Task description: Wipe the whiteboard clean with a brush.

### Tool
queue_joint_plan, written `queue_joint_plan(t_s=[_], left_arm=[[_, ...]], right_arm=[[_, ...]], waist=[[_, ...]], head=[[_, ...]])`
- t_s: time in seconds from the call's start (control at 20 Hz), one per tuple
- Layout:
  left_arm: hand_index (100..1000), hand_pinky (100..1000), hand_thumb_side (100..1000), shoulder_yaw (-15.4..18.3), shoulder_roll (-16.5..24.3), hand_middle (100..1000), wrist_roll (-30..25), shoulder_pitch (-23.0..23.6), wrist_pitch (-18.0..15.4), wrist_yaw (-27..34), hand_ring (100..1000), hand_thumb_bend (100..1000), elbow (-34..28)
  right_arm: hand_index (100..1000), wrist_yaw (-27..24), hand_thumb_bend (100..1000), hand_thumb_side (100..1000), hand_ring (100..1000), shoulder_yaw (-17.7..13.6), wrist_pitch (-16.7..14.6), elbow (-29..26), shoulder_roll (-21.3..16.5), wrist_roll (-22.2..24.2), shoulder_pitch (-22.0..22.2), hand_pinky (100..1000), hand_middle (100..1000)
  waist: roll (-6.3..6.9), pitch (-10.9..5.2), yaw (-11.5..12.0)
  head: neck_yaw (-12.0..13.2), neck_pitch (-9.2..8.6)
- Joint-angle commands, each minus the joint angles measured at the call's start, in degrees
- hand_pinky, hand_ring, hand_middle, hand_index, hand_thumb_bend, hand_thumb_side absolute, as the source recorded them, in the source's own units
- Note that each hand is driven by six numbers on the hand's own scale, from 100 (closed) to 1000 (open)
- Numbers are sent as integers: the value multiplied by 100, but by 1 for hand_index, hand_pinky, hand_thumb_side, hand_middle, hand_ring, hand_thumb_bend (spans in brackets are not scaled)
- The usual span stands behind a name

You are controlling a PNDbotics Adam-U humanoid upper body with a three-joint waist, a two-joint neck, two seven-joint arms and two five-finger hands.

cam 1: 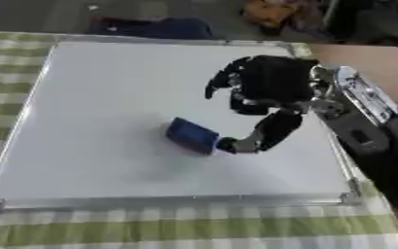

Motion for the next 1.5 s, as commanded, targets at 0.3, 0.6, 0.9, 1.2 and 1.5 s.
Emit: queue_joint_plan(t_s=[0.3, 0.6, 0.9, 1.2, 1.5], left_arm=[[538, 448, 936, -13, 42, 520, -47, -154, -26, 97, 498, 162, -111], [539, 448, 935, -29, 3, 520, -58, -196, -32, 147, 498, 161, -111], [539, 448, 937, -29, -22, 520, -70, -217, -22, 160, 498, 162, -111], [539, 448, 938, -29, -47, 520, -79, -265, -21, 170, 498, 161, -111], [538, 449, 939, -40, -90, 519, -97, -317, -18, 190, 498, 161, -111]], right_arm=[[113, 769, 272, 1000, 786, -100, 94, 381, 175, -320, -260, 729, 754], [114, 1064, 339, 1000, 777, -35, -20, 574, 267, -483, -339, 712, 731], [116, 1106, 436, 1000, 779, -83, -62, 737, 389, -414, -381, 708, 695], [114, 1260, 444, 1000, 760, -164, -55, 843, 554, -340, -407, 688, 625], [115, 1532, 415, 1000, 755, -143, -12, 1009, 707, -384, -444, 678, 600]], waist=[[62, -40, 98], [97, -41, 147], [96, 0, 176], [99, 55, 200], [116, 105, 246]], head=[[-128, -2], [-178, -17], [-176, 3], [-185, 8], [-261, -16]])
